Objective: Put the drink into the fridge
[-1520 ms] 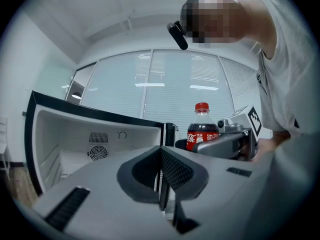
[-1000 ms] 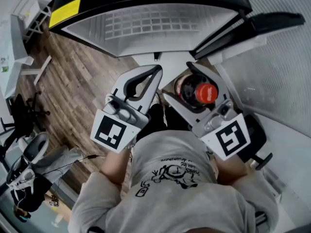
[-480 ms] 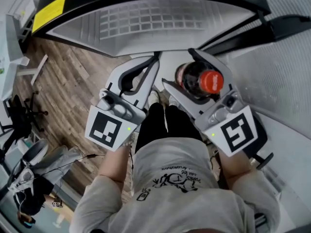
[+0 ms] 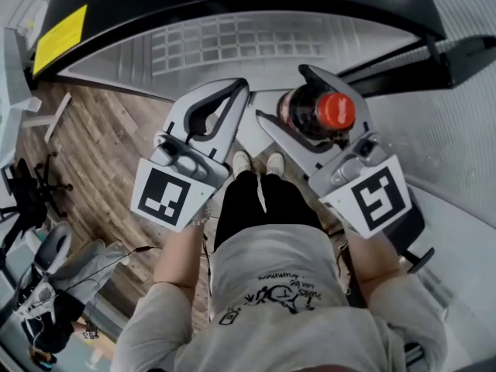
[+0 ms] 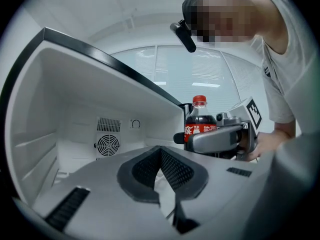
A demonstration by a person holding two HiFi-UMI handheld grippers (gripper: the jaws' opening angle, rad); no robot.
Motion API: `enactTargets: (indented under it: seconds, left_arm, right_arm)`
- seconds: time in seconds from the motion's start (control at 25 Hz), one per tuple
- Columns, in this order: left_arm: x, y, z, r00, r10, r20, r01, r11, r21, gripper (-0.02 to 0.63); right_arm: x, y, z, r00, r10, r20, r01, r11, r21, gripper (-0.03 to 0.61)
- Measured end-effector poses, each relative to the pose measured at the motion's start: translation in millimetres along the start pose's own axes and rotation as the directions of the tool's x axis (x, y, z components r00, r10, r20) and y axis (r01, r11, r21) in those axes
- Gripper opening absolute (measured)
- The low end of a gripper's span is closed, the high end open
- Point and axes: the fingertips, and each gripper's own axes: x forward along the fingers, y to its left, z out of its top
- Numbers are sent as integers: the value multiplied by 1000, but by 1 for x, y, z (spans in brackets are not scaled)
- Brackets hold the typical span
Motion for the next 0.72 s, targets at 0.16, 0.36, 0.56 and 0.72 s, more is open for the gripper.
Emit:
enactTargets:
  seconds: [0.16,0.36,0.56,0.72]
  left_arm:
    - [7,23,-6,1000,5,4,-5,1000,4,2]
    - [16,29,1,1000,-1,5,1,1000,13,2]
    - [23,40,-12,1000,1,-1,-1,1000,10,2]
    - [31,51,-14,1000,7,-9,-7,999,33,2]
  right_arm:
    - [25,-9,-5,1000,4,-5,-4,1000,-4,325]
    - [32,-19,1,1000,-6,-8,6,1000,-5,325]
    - [40,-28,-14,1000,-14,-5,14,1000,1,325]
    - [53,-38,-17,1000,-18,-9,18,1000,-1,325]
